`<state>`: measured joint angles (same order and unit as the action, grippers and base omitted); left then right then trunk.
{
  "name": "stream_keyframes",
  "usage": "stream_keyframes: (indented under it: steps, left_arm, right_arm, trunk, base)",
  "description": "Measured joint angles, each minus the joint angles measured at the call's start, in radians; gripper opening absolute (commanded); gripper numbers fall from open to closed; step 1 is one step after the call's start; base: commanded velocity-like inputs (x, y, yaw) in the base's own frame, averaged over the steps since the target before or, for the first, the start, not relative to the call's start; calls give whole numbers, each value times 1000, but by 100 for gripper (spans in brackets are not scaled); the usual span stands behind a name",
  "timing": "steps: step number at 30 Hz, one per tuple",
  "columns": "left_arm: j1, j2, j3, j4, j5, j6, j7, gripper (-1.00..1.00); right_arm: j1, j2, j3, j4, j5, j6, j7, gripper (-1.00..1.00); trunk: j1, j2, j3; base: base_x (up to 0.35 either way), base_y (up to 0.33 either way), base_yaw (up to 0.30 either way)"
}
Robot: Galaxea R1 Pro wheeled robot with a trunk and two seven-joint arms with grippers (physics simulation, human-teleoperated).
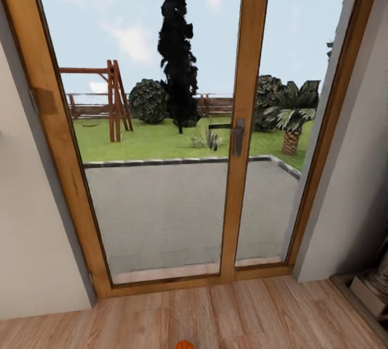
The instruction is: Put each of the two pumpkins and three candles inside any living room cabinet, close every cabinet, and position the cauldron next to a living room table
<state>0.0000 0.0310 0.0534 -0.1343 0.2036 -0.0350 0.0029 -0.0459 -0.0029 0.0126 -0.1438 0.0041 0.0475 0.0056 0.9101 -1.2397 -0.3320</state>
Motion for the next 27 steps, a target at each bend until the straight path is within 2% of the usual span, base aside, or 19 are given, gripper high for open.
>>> stream_keyframes:
  steps: [7,27]
  left_arm:
    - [0,0,0,0,0,0,0,100]
    - [0,0,1,0,0,0,0,100]
  right_arm:
    - [0,0,0,0,0,0,0,100]
    - [0,0,0,0,0,0,0,100]
  trunk:
    - [-27,49,22]
    - [-104,189,88]
  base:
    - [0,0,-121]
    - [0,0,-286]
